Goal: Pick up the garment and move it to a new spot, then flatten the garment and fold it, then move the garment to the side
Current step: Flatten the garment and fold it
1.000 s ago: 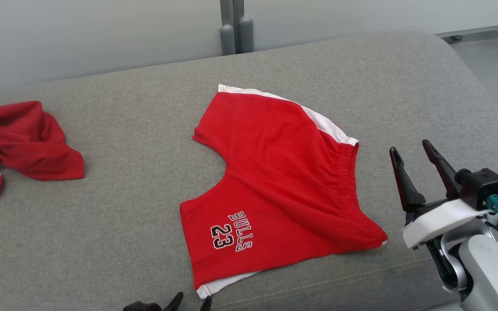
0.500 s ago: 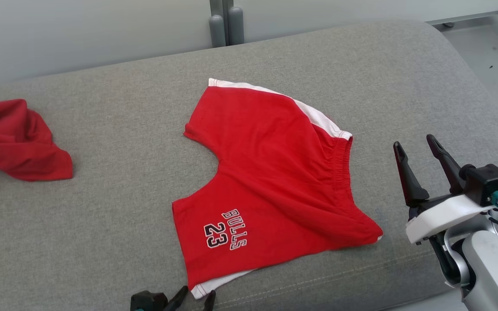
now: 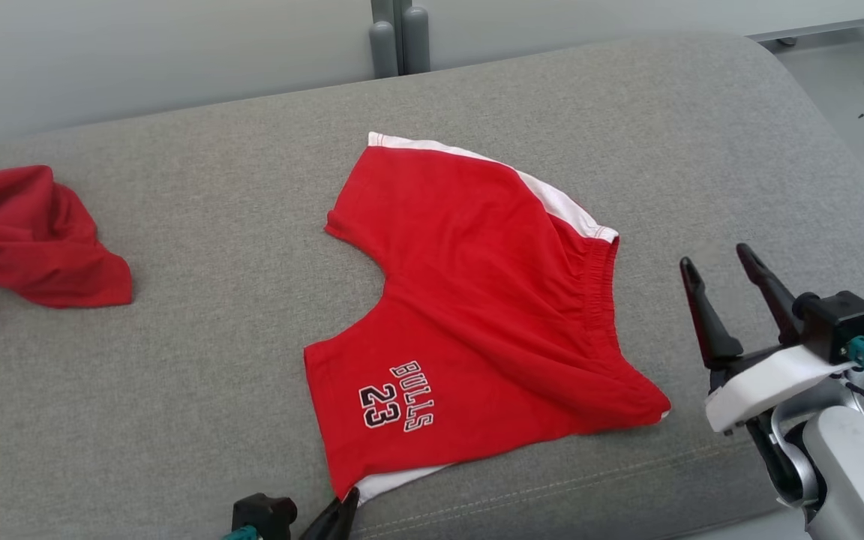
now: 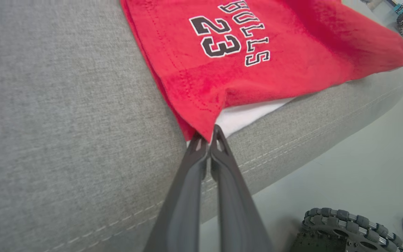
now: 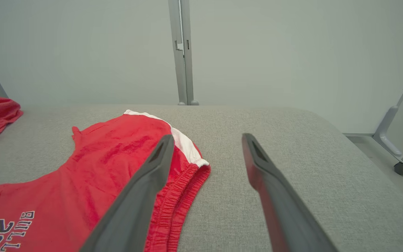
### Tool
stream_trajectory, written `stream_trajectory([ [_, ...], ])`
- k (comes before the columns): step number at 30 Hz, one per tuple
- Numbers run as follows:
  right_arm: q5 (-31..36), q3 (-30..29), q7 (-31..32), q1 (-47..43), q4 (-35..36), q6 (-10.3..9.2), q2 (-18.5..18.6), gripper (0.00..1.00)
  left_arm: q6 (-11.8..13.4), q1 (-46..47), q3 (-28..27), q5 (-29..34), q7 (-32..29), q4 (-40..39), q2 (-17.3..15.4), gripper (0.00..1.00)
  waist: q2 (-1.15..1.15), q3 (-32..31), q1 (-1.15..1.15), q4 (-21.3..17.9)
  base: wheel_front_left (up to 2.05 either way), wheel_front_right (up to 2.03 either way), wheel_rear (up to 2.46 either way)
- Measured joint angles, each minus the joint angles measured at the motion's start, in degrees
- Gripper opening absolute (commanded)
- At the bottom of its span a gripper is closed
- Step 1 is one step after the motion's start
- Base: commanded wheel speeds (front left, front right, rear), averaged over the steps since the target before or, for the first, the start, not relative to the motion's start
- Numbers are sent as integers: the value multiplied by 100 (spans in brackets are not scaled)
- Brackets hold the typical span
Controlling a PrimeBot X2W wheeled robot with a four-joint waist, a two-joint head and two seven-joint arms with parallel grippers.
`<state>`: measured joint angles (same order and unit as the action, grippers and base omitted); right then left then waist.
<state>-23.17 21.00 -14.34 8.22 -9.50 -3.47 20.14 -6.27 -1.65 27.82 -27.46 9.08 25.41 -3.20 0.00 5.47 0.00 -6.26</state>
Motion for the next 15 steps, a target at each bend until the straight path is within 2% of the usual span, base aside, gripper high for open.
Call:
stream_trajectory([
  [6,123,376,46,-126,-212,363,258,100,5,69,-294,-3,254,-38,2,0,0,-5,0,113,0,0,0],
  [11,229,869,282,-361,-391,854,467,100,109,263,-699,-54,365,-180,-166,0,0,-22,0,201,0,0,0],
  [13,242,1054,365,-438,-444,972,528,100,109,283,-701,-54,366,-193,-168,0,0,-28,0,208,0,0,0],
  [15,275,1255,466,-513,-526,1009,613,100,107,292,-678,-54,367,-212,-154,0,0,-31,0,209,0,0,0],
])
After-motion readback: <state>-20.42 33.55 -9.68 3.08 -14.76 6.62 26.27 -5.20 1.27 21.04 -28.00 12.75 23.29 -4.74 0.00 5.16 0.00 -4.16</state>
